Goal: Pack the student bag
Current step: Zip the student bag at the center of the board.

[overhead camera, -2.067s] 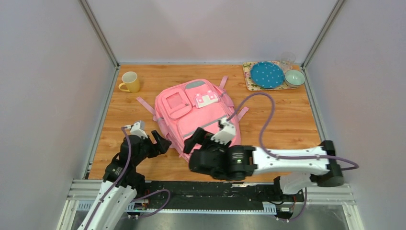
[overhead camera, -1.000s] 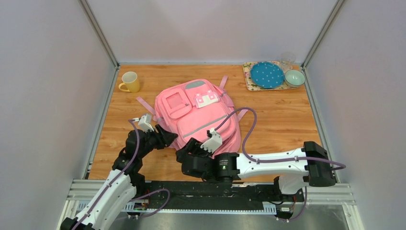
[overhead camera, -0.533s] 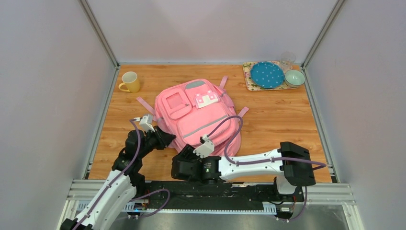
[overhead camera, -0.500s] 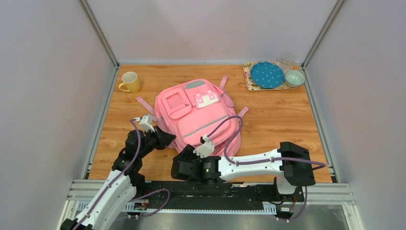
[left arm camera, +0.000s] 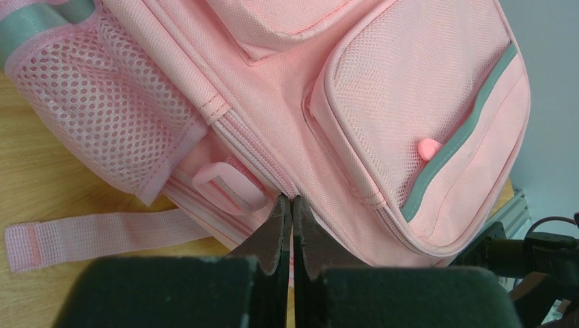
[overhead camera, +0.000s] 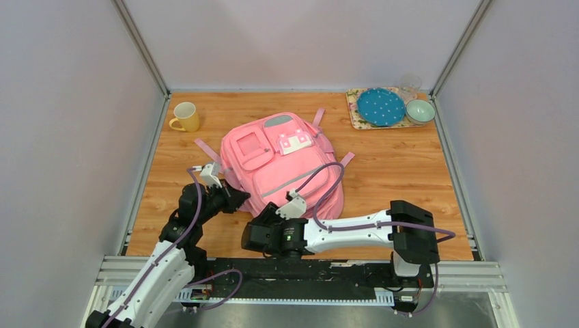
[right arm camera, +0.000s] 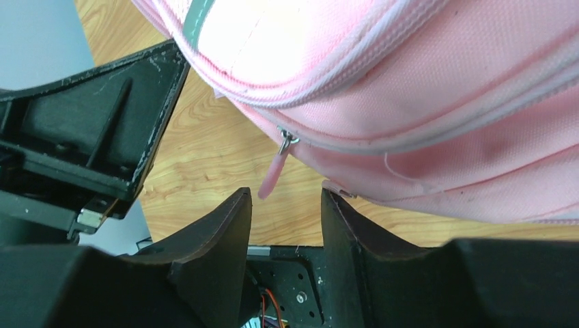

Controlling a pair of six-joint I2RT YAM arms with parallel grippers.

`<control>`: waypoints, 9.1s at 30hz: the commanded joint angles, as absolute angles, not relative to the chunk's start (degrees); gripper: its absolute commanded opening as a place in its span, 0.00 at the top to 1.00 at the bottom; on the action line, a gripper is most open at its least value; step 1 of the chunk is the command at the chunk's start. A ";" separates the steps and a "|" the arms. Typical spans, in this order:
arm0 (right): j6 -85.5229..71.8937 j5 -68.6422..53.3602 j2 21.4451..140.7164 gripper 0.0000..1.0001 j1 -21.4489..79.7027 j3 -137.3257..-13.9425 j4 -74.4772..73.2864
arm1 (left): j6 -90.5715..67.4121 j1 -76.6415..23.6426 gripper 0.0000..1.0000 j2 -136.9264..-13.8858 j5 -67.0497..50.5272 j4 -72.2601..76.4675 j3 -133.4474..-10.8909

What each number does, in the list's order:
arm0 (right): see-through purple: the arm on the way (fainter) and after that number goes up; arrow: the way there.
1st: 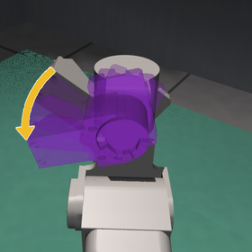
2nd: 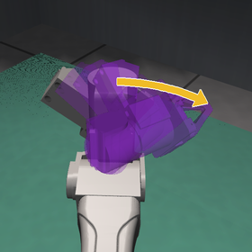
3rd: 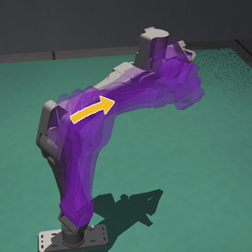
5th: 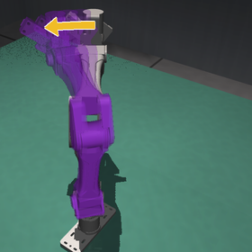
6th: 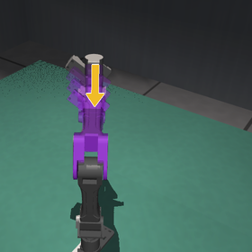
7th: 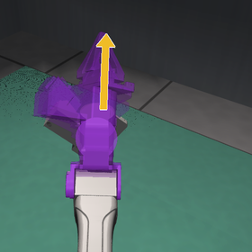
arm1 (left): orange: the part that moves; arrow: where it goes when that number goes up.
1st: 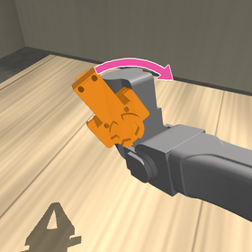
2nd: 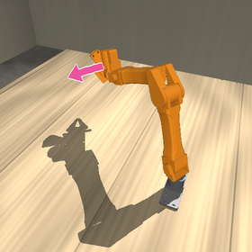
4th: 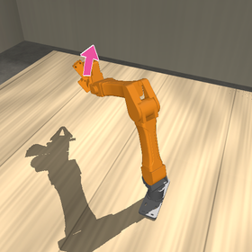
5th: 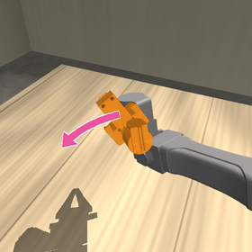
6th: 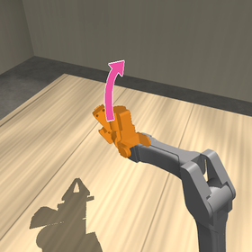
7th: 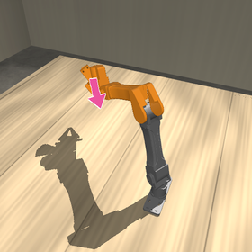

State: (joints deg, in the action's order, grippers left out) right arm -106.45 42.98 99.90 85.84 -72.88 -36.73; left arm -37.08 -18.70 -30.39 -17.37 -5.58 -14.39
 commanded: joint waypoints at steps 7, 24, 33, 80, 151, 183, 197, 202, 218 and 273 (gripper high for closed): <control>-100.90 43.68 100.28 0.56 82.71 -74.62 -32.35 | -35.77 -18.90 1.00 -28.56 -20.74 -8.08 -17.05; -94.14 42.10 100.73 1.00 82.09 -75.40 -33.04 | -35.42 -18.98 1.00 -29.26 -19.69 -10.10 -17.66; -71.04 42.19 92.92 1.00 81.30 -73.04 -32.96 | -32.70 -18.81 1.00 -31.81 -13.98 -16.17 -21.09; -52.03 19.42 63.55 1.00 74.44 -44.30 -18.98 | -57.48 -34.27 0.23 -29.42 -8.28 -1.23 -13.97; -45.79 23.47 57.48 1.00 74.36 -42.10 -23.64 | -59.67 -20.02 0.21 -19.08 -17.76 -18.47 -13.19; -49.49 30.24 67.76 1.00 74.44 -46.67 -34.99 | -49.32 -40.43 1.00 -30.32 11.77 -18.36 -22.40; -51.59 35.59 67.06 1.00 74.71 -46.76 -37.35 | -28.22 -26.56 1.00 -36.38 0.90 -34.36 -33.13; -51.51 35.60 66.89 1.00 74.71 -46.23 -37.18 | -24.17 -15.92 1.00 -37.35 -4.21 -36.30 -34.89; -50.36 33.13 54.06 1.00 74.71 -39.47 -29.80 | -23.92 -13.71 0.24 -22.51 -17.73 -34.63 -38.57; -52.03 30.67 50.54 1.00 74.71 -37.97 -25.05 | 15.64 -87.36 0.17 -60.91 48.16 -1.87 -34.20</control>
State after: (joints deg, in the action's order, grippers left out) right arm -52.16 30.94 52.45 74.54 -38.24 -26.96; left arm 10.37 -87.13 -60.25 43.18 -13.45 -36.75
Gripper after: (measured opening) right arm 0.025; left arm 0.826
